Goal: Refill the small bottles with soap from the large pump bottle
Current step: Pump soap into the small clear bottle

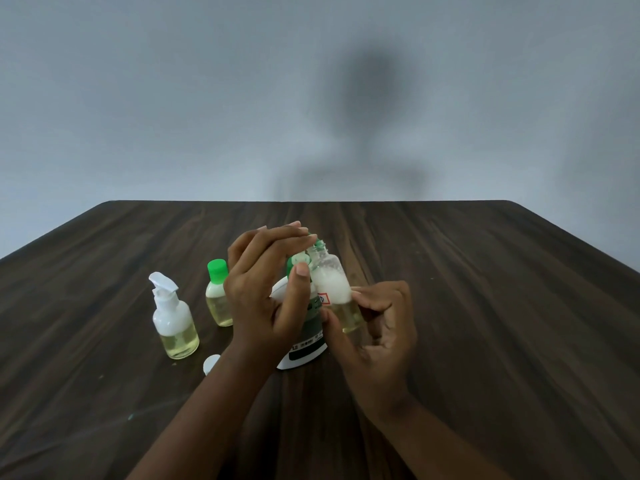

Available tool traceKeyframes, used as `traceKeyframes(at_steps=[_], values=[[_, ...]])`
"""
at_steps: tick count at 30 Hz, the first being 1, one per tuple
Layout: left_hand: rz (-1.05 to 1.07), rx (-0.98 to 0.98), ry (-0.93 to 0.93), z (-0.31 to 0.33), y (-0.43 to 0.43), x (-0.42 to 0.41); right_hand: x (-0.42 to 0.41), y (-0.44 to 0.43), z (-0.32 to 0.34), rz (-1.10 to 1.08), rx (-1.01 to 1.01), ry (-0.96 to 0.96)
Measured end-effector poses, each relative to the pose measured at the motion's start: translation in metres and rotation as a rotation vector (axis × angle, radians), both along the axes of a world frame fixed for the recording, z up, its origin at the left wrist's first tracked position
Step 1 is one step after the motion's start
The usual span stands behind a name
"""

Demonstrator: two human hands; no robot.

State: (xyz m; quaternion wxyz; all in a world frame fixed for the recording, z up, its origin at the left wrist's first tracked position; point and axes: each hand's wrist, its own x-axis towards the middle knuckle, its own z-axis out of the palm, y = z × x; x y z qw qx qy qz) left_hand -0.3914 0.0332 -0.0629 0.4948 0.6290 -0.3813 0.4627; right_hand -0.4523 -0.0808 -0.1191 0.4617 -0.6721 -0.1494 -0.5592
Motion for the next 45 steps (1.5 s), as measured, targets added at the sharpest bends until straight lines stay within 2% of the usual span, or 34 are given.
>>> traceKeyframes(at_steps=[4, 24, 32, 40, 45], values=[[-0.016, -0.052, 0.018, -0.004, 0.001, 0.001, -0.001, 0.000, -0.003, 0.009, -0.002, 0.024], [0.019, -0.028, 0.001, -0.008, 0.003, 0.001, -0.002, -0.001, -0.003, -0.005, -0.021, 0.044], [-0.003, -0.015, -0.029, -0.007, 0.005, -0.003, -0.003, 0.001, 0.000, -0.023, -0.036, 0.003], [-0.072, -0.049, 0.032, -0.007, 0.001, 0.000, -0.003, -0.001, -0.006, -0.022, -0.031, 0.067], [-0.083, -0.038, 0.028, -0.010, 0.000, -0.002, -0.003, 0.000, -0.004, -0.008, -0.023, 0.041]])
